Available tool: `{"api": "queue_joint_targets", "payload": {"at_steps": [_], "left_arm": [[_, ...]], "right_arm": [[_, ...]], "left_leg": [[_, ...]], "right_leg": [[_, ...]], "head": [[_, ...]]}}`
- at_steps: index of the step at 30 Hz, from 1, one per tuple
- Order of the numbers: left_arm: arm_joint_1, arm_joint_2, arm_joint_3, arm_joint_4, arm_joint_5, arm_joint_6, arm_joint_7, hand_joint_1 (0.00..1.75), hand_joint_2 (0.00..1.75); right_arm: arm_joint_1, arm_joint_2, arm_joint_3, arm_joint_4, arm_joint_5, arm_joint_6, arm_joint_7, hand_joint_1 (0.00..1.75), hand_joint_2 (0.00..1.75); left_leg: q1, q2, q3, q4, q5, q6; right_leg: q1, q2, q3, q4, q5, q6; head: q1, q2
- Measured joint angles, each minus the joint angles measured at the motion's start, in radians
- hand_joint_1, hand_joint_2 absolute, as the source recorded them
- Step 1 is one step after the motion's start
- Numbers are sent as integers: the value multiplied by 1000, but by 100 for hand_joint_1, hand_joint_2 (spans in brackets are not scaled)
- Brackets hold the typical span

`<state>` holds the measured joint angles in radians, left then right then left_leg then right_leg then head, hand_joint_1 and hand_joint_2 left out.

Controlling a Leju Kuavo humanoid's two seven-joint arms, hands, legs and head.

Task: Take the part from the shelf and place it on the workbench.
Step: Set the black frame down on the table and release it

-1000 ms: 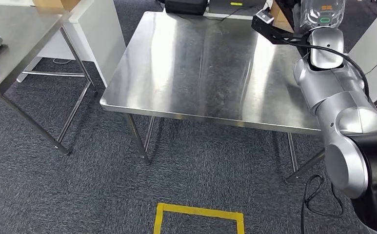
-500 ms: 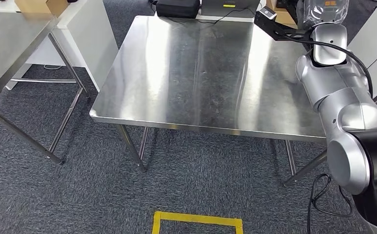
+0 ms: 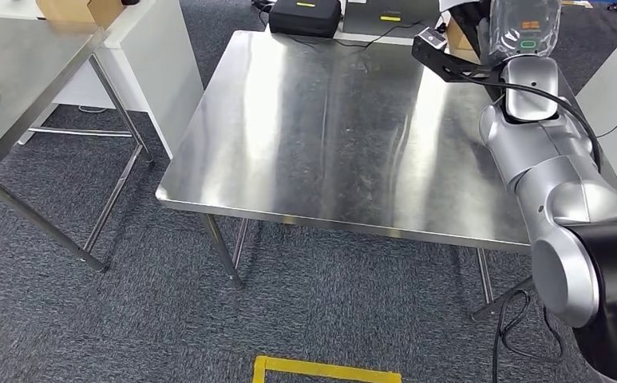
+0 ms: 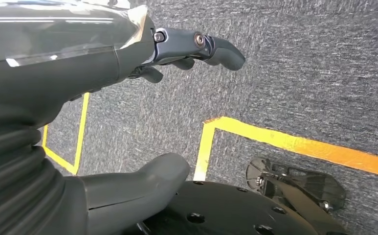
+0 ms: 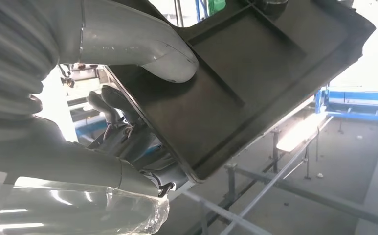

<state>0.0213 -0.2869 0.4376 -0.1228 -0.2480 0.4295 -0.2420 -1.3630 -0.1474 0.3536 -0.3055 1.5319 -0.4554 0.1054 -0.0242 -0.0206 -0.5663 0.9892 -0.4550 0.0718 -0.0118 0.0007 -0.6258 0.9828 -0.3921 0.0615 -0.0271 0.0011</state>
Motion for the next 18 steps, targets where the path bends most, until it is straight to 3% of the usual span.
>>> {"api": "queue_joint_targets", "payload": {"at_steps": [4,5,7,9,10,11,13,14,15,18], "left_arm": [[0,0,0,0,-2,4,3,0,175],[0,0,0,0,-2,5,3,0,175],[0,0,0,0,-1,8,3,0,175],[1,0,0,0,0,10,4,0,175],[1,0,0,0,1,10,4,0,175],[1,0,0,0,1,11,4,0,175],[2,0,0,0,2,13,4,0,175],[2,0,0,0,3,13,4,0,175],[2,0,0,0,4,14,4,0,175],[2,-2,0,0,7,14,4,0,175]], "right_arm": [[1,4,0,0,0,0,2,175,175],[1,6,0,0,0,0,2,175,175],[1,9,0,0,0,0,2,175,175],[3,13,0,1,0,1,2,175,175],[4,14,0,2,0,1,2,175,175],[5,15,0,2,0,1,2,175,175],[4,18,0,2,0,1,2,175,175],[3,18,0,2,0,1,2,175,175],[3,19,0,2,0,1,2,175,175],[4,21,0,2,0,1,2,175,175]], "left_leg": [[0,5,-7,35,-33,-18],[2,7,-24,76,-56,-26],[9,10,-90,203,-113,-40],[15,12,-152,297,-135,-49],[17,13,-161,295,-117,-50],[19,14,-150,253,-80,-49],[20,16,-93,114,1,-43],[19,16,-66,58,23,-39],[17,17,-50,27,31,-34],[14,16,-40,10,29,-18]], "right_leg": [[-5,3,14,-8,-4,-33],[-9,3,20,-9,-7,-39],[-9,3,28,-9,-13,-50],[-9,4,34,-9,-19,-52],[-9,4,38,-9,-23,-51],[-9,5,44,-9,-27,-49],[-8,6,56,-8,-36,-42],[-5,7,58,-8,-40,-37],[-2,8,59,-7,-43,-33],[-2,8,55,-4,-50,-20]], "head": [[-5,0],[-8,0],[-14,0],[-15,0],[-15,0],[-15,0],[-15,0],[-15,0],[-14,0],[-12,0]]}}
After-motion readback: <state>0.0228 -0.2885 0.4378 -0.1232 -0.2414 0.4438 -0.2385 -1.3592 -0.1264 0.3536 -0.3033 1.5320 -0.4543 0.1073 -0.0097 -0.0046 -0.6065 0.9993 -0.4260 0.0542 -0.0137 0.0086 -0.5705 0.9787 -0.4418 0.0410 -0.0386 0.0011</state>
